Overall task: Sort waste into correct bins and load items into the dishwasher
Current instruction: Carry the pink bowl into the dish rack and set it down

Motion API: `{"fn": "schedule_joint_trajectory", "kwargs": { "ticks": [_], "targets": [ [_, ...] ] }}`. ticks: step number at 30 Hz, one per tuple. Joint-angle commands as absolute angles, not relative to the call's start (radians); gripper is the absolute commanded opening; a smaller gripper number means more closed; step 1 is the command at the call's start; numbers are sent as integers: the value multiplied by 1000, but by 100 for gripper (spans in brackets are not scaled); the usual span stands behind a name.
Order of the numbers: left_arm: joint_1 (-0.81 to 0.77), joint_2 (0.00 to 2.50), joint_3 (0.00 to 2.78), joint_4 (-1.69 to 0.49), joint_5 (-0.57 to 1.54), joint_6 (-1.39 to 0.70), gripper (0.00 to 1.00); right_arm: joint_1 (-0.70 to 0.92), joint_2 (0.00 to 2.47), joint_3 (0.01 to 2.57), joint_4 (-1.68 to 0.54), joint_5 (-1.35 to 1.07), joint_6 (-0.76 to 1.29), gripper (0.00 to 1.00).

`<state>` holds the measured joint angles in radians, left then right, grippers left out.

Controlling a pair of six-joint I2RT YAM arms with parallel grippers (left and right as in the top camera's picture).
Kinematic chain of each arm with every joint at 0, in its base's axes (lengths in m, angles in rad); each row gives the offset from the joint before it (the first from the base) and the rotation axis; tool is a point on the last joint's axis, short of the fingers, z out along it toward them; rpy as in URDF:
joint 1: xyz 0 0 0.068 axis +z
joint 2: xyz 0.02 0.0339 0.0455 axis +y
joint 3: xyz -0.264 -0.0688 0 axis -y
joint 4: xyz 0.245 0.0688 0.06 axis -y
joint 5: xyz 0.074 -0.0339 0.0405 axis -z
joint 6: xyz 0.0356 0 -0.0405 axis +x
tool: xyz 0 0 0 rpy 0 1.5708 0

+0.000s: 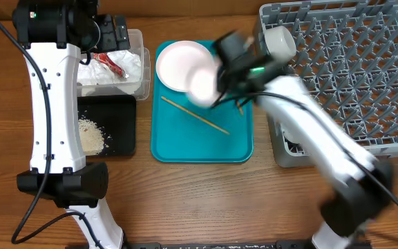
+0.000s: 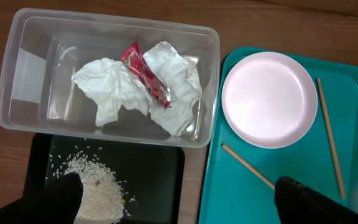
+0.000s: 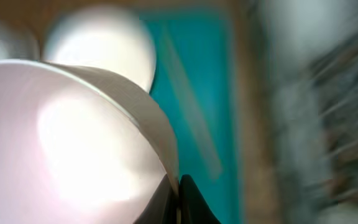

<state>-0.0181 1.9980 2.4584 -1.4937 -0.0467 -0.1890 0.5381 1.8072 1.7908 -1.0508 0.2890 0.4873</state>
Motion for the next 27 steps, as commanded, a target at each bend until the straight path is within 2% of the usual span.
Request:
{"fn": "schedule_joint_trajectory", "kwargs": {
  "ticks": [1, 5, 8, 11, 18, 27],
  "targets": [
    [-20, 1993, 2474, -1491, -59, -206, 100, 535, 1599, 1862, -1046, 885, 364, 4],
    [-20, 1993, 2474, -1491, -59, -206, 100, 522, 1539, 1862, -1052, 1277, 218, 4],
    [-20, 1993, 2474, -1491, -59, -206, 100, 475, 1545, 1852, -1095, 1250, 68, 4],
    [-20, 1993, 2474, -1492, -59, -206, 100, 416, 1568, 1817, -1105, 1222, 71, 4],
    [-20, 1993, 2474, -1491, -59, -206, 100, 320, 1686, 1650, -959, 1290, 70, 4],
    [-20, 1993, 2474, -1491, -60, -206, 100, 321, 1876, 1531, -764, 1374, 117, 4]
  ]
}}
